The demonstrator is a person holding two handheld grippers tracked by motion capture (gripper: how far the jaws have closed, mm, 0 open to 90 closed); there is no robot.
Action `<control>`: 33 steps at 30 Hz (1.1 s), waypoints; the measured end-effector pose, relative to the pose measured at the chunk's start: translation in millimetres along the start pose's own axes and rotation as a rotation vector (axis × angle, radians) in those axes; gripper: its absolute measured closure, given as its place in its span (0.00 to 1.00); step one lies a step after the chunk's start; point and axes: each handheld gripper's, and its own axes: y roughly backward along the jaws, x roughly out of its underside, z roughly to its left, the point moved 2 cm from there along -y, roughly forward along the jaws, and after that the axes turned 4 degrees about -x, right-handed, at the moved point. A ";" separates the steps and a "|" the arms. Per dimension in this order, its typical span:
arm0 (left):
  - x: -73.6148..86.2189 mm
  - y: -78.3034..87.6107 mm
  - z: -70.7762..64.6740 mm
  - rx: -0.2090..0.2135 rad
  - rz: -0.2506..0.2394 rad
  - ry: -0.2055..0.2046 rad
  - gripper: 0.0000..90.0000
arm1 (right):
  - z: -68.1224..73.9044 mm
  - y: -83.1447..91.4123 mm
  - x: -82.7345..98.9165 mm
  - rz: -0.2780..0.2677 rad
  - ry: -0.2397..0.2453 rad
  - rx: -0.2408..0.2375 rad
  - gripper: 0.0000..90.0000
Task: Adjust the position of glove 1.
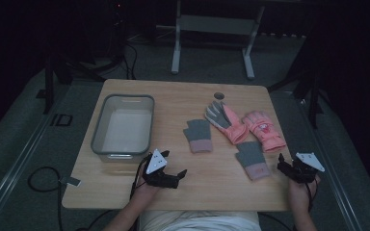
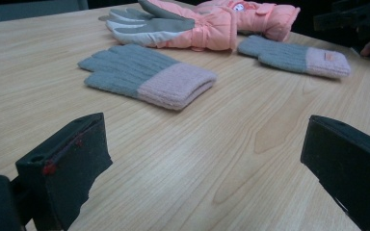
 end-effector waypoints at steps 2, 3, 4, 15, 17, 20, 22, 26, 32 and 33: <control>0.1 0.3 -0.3 0.002 0.000 -0.006 0.03 | 0.0 0.0 0.0 0.000 0.000 0.000 0.15; 0.7 1.8 -0.6 0.005 -0.003 -0.010 0.03 | 1.2 -2.6 -0.4 0.033 0.012 0.010 0.15; 0.8 2.2 -0.2 0.006 -0.003 -0.006 0.03 | 1.2 -2.6 -0.4 0.033 0.012 0.010 0.15; 1.0 2.8 -1.0 0.002 -0.005 -0.014 0.03 | -3.3 -1.3 -2.3 0.039 -0.028 -0.008 0.15; 1.0 3.0 -1.3 0.002 -0.009 -0.018 0.03 | -3.2 -0.4 -5.0 0.044 -0.023 -0.010 0.15; 1.1 2.9 -1.9 -0.003 -0.006 -0.019 0.03 | -1.2 -0.9 -14.7 0.064 -0.006 -0.047 0.15; 1.1 3.2 -1.5 -0.003 -0.007 -0.017 0.03 | 0.1 -1.2 -19.9 0.074 -0.003 -0.070 0.15; 1.2 3.3 -0.8 -0.002 -0.009 -0.011 0.03 | 2.6 -0.2 -28.8 0.081 0.008 -0.096 0.14; 1.2 3.3 -0.9 -0.006 -0.009 -0.010 0.03 | 4.9 9.4 -54.9 0.040 0.013 -0.112 0.13; 1.2 3.3 -0.9 -0.006 -0.009 -0.010 0.03 | 4.9 9.4 -54.9 0.040 0.013 -0.112 0.13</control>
